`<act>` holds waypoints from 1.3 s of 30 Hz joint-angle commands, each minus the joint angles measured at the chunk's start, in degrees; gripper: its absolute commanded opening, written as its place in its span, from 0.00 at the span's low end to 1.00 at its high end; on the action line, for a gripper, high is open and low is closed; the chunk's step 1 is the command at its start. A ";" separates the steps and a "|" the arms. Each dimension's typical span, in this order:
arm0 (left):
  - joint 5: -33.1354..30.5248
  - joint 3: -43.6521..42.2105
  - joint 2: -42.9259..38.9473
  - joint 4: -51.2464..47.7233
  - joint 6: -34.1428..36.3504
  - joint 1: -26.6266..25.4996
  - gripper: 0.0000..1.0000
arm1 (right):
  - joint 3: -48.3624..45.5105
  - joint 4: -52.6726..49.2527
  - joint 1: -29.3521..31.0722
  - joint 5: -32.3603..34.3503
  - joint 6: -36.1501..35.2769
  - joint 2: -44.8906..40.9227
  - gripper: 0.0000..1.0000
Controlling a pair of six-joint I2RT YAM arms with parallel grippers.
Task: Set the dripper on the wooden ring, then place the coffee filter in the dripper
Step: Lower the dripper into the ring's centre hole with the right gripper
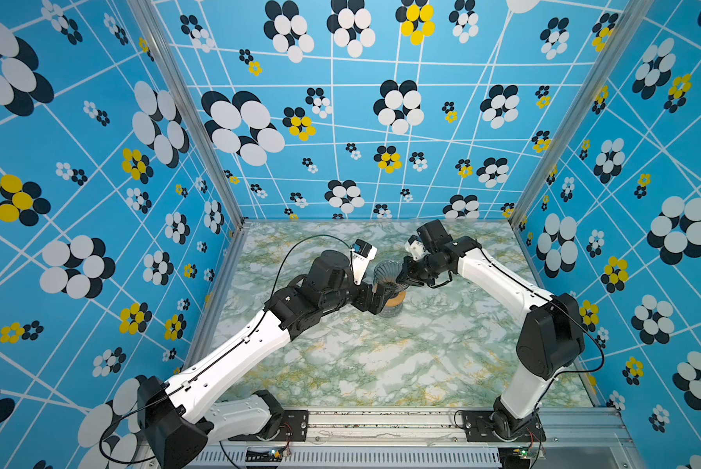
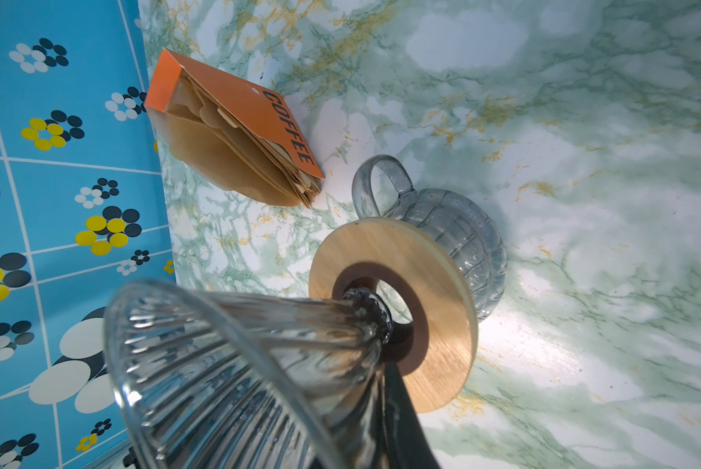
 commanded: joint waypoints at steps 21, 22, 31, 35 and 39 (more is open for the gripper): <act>-0.04 -0.37 -0.42 1.04 0.43 0.46 0.99 | 0.19 -2.43 0.50 -0.35 -1.50 2.92 0.13; -0.06 -0.39 -0.40 0.96 0.46 0.45 0.99 | 0.09 -2.38 0.51 -0.25 -1.59 2.97 0.13; -0.22 -0.36 -0.50 0.94 0.39 0.46 0.99 | 0.02 -2.20 0.51 1.08 -1.57 3.07 0.13; -0.21 -0.24 -0.25 0.81 0.41 0.44 0.99 | 0.28 -2.21 0.51 2.14 -1.56 2.64 0.13; -0.15 -0.19 -0.17 0.70 0.43 0.46 0.99 | 0.85 -2.75 0.81 3.69 -1.88 2.18 0.13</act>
